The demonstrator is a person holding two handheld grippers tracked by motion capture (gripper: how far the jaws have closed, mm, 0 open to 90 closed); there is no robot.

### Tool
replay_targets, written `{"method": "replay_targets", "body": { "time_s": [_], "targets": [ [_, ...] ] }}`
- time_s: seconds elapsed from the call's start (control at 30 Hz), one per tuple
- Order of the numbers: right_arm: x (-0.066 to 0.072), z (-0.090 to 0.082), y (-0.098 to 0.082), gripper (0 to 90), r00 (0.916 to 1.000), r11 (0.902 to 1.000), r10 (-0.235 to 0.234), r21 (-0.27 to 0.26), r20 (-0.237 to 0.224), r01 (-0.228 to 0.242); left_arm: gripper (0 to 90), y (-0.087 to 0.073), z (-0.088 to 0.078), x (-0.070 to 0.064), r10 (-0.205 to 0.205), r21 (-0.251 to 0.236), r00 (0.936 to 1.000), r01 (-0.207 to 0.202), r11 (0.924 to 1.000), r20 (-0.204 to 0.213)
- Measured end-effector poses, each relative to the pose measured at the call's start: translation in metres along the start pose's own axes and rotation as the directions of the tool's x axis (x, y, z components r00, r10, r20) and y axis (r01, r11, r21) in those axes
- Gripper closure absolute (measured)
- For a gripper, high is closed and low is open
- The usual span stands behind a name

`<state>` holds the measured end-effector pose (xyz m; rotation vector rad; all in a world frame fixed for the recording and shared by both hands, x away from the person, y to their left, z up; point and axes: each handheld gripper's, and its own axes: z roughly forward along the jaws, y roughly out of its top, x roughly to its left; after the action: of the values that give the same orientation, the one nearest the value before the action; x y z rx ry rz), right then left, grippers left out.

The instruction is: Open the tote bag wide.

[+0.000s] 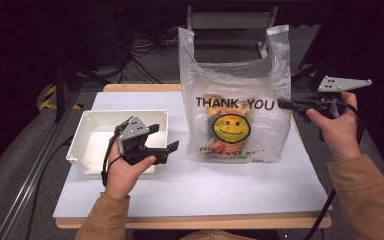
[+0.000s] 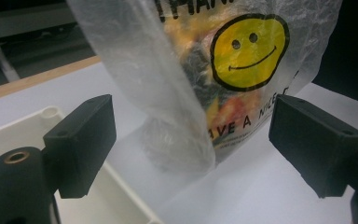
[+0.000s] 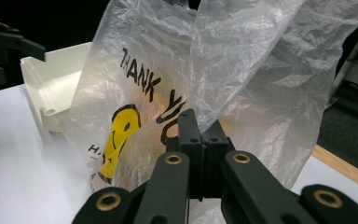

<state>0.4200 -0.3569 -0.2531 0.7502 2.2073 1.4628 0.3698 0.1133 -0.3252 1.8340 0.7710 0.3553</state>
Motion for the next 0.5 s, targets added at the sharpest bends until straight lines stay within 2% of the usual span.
{"method": "replay_targets", "body": {
  "time_s": [0.1,0.2,0.23,0.3,0.5],
  "targets": [
    [0.006,-0.005,0.0,90.0,0.9999,0.9999,-0.005,-0.009,-0.015,0.005,16.0,0.011,0.016,-0.001,-0.004,-0.009,1.0,0.004,1.0,-0.001],
    [0.011,-0.007,0.0,90.0,0.9995,0.9998,-0.016,-0.008,-0.025,0.016,16.2,0.018,0.03,0.001,-0.003,0.004,0.9998,0.003,1.0,-0.017],
    [0.011,-0.007,0.0,90.0,0.9995,0.9998,-0.016,-0.008,-0.025,0.016,16.2,0.018,0.03,0.001,-0.003,0.004,0.9998,0.003,1.0,-0.017],
    [0.015,-0.009,-0.002,90.0,0.9992,0.9996,-0.027,-0.008,-0.03,0.027,16.7,0.022,0.043,0.004,-0.007,0.015,0.9997,0.007,0.9999,-0.023],
    [0.021,-0.013,-0.007,90.0,0.9984,0.9994,-0.032,-0.016,-0.047,0.031,25.5,0.026,0.059,0.008,-0.03,0.0,0.9991,0.03,0.9996,-0.03]
  ]
}}
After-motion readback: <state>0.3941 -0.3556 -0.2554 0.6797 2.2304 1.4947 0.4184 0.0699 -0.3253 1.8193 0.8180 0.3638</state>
